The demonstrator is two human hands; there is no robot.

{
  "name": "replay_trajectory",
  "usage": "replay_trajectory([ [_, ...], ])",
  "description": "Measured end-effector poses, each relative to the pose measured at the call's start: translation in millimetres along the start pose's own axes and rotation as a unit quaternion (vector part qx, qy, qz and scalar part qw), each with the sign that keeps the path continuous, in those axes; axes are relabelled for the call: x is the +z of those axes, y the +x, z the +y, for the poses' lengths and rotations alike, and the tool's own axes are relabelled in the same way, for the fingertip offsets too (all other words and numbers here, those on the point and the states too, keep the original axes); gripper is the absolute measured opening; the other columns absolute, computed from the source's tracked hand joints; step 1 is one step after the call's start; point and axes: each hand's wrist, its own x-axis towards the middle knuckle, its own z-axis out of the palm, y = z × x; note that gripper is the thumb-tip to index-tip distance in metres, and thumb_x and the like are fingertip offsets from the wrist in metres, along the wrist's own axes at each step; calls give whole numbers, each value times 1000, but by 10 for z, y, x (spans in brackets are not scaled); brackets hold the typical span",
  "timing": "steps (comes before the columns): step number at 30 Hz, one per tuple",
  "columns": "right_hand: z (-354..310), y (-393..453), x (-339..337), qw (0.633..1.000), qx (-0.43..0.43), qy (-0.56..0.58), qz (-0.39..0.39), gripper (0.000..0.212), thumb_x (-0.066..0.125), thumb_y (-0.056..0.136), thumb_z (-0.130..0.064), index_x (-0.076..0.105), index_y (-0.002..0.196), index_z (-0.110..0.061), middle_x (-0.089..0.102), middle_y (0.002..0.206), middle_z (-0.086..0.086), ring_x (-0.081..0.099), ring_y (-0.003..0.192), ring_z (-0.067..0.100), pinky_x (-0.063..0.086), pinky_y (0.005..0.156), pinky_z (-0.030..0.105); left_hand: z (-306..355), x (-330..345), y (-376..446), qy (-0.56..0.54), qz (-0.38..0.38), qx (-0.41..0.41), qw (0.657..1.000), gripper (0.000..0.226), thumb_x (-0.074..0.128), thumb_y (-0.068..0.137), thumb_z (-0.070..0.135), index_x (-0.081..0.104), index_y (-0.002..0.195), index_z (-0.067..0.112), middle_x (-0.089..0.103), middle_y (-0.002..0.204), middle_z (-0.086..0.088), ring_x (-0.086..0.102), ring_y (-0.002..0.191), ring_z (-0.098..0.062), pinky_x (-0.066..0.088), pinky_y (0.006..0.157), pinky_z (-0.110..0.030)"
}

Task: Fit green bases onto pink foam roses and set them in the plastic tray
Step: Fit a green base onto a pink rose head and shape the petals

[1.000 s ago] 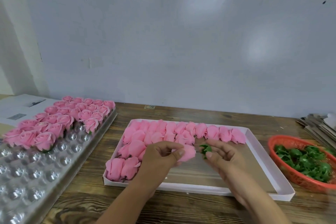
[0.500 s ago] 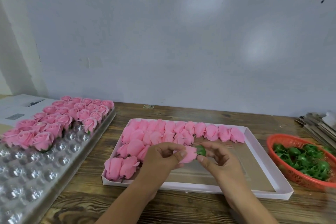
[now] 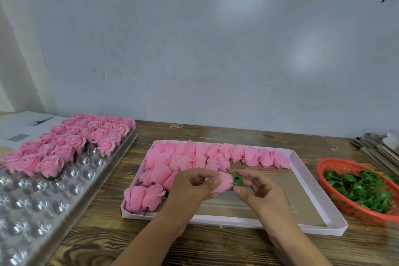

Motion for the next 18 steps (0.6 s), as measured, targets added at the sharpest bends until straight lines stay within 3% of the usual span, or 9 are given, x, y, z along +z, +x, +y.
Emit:
replay_trajectory([
  [5,29,-13,5,1000,5,-6,0,39,75,73,11,70,107,-8,75,104,7,69,103,22,56,91,31,-11,7,-4,11,-9,3,1000,19,75,87,7,82,83,24,79,92,-4,75,90,-15,60,70,-23],
  [18,28,-16,4,999,27,32,0,37,64,79,19,67,110,-2,75,105,9,71,102,20,55,84,20,-16,5,-1,-6,-11,-6,1000,16,75,86,7,82,83,21,79,93,-7,75,90,-16,59,69,-22],
])
